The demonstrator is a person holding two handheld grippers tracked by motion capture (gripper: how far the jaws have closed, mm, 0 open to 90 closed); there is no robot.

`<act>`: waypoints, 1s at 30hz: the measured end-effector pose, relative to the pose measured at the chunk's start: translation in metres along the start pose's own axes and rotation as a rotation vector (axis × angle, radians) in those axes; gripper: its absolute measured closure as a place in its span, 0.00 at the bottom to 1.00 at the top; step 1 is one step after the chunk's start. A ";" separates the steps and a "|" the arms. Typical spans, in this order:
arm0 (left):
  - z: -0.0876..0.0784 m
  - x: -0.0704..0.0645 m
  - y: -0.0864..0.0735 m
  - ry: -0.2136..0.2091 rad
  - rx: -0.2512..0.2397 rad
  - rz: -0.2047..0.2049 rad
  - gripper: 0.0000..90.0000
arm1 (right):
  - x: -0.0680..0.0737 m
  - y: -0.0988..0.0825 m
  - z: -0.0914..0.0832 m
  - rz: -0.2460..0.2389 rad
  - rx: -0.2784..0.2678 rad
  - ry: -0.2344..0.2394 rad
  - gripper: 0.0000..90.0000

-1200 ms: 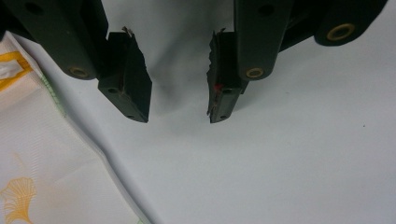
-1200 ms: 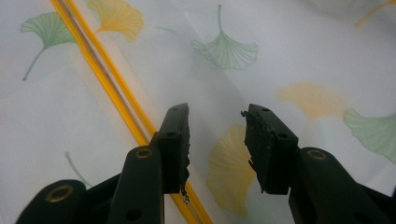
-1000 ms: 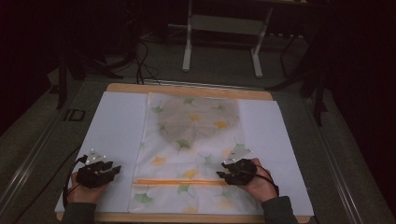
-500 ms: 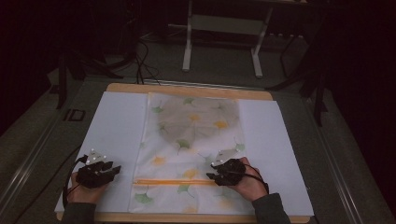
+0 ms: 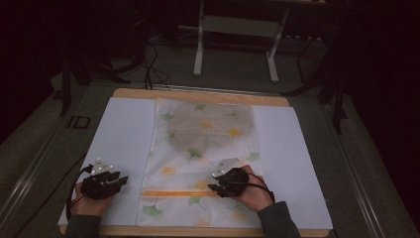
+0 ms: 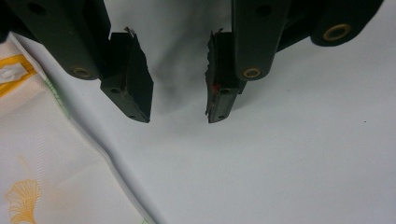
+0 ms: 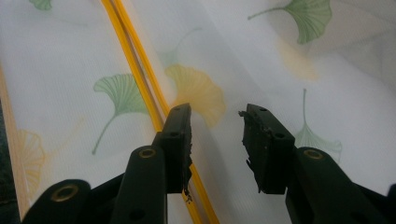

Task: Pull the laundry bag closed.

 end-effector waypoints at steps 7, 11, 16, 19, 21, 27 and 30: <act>0.000 0.001 0.000 0.000 -0.002 -0.002 0.67 | 0.004 0.010 0.003 -0.023 -0.005 0.012 0.68; -0.001 0.001 0.000 -0.001 0.000 -0.002 0.67 | 0.006 0.015 0.006 -0.031 -0.008 0.021 0.68; -0.001 0.001 0.000 -0.006 0.004 0.000 0.68 | 0.009 0.021 0.010 -0.043 -0.013 0.032 0.68; -0.001 0.001 0.000 -0.006 0.004 0.002 0.68 | 0.010 0.023 0.012 -0.043 -0.016 0.038 0.68; -0.002 0.001 0.000 -0.004 0.004 0.000 0.68 | 0.011 0.026 0.014 -0.044 -0.018 0.044 0.68; -0.002 0.001 0.000 -0.001 0.001 -0.002 0.67 | 0.016 0.033 0.019 -0.058 -0.027 0.057 0.68; -0.002 0.001 0.000 -0.006 0.005 0.000 0.67 | 0.018 0.036 0.021 -0.060 -0.029 0.062 0.68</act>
Point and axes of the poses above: each handheld gripper's, and its own axes: z roughly forward along the jaws, y roughly out of its top, x roughly to its left, the point moved 2 cm from there along z, roughly forward along the jaws, and after that the axes turned 2 degrees about z, right-handed, at the moved point
